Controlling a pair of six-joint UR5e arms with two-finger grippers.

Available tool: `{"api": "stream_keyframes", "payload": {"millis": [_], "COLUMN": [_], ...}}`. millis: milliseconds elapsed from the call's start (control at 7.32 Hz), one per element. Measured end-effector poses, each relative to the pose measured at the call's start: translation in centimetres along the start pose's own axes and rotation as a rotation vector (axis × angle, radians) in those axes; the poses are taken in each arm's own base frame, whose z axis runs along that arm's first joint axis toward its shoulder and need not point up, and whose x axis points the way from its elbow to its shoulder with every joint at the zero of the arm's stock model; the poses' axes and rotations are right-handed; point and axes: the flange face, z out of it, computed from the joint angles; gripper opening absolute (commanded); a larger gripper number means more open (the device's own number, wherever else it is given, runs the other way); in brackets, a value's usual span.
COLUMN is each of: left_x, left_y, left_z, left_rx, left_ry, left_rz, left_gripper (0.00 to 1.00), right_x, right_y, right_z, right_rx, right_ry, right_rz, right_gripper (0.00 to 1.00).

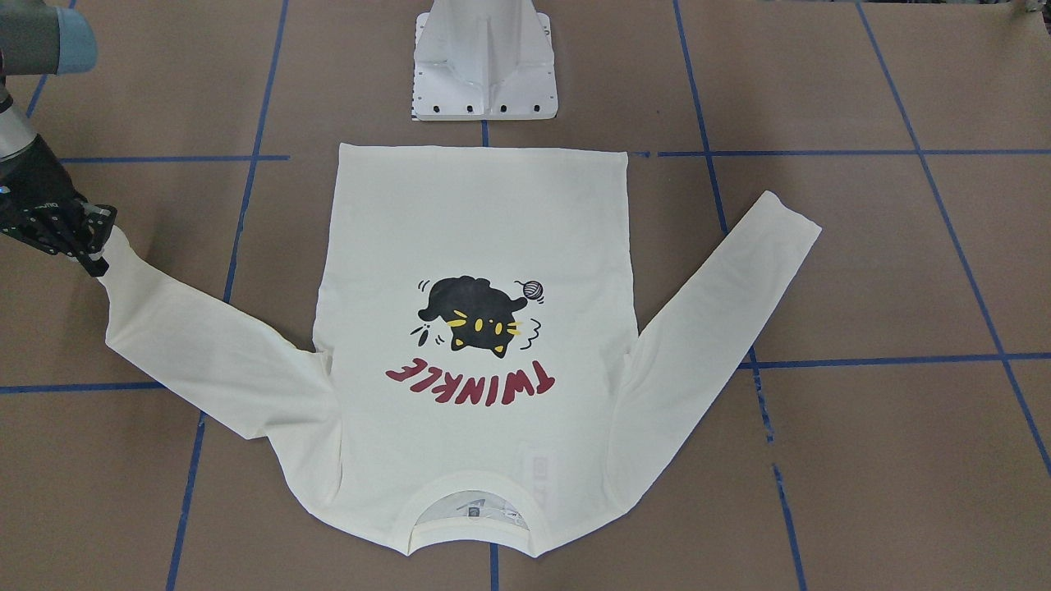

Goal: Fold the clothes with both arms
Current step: 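Grasp the sleeve cuff with the right gripper and fold it across the shirt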

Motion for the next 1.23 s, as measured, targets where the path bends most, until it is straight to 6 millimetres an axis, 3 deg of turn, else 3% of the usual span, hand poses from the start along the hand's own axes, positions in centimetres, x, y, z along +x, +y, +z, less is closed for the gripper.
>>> {"api": "stream_keyframes", "payload": {"millis": [547,820,957,1230], "left_x": [-0.2,-0.3,-0.3,-0.4], "left_y": [0.1,0.2,0.3,0.3], "left_z": [0.2,0.3,0.4,0.4], "left_rx": [-0.004,-0.007,-0.008,-0.009], "left_ry": [0.001,0.000,0.000,0.001], "left_rz": [-0.004,-0.008,-0.009,-0.013], "left_gripper": [1.00,1.00,1.00,1.00], "right_x": [-23.8,-37.1,-43.1,-51.2], "right_y": [-13.8,-19.3,-20.0,-18.2], "right_z": [-6.0,-6.6,-5.5,-0.8], "right_rx": [-0.010,0.023,0.043,0.115], "right_ry": [0.100,0.115,0.122,0.105], "right_rz": [0.047,0.029,0.022,0.013], "right_gripper": [0.00,0.00,0.00,0.00]}}
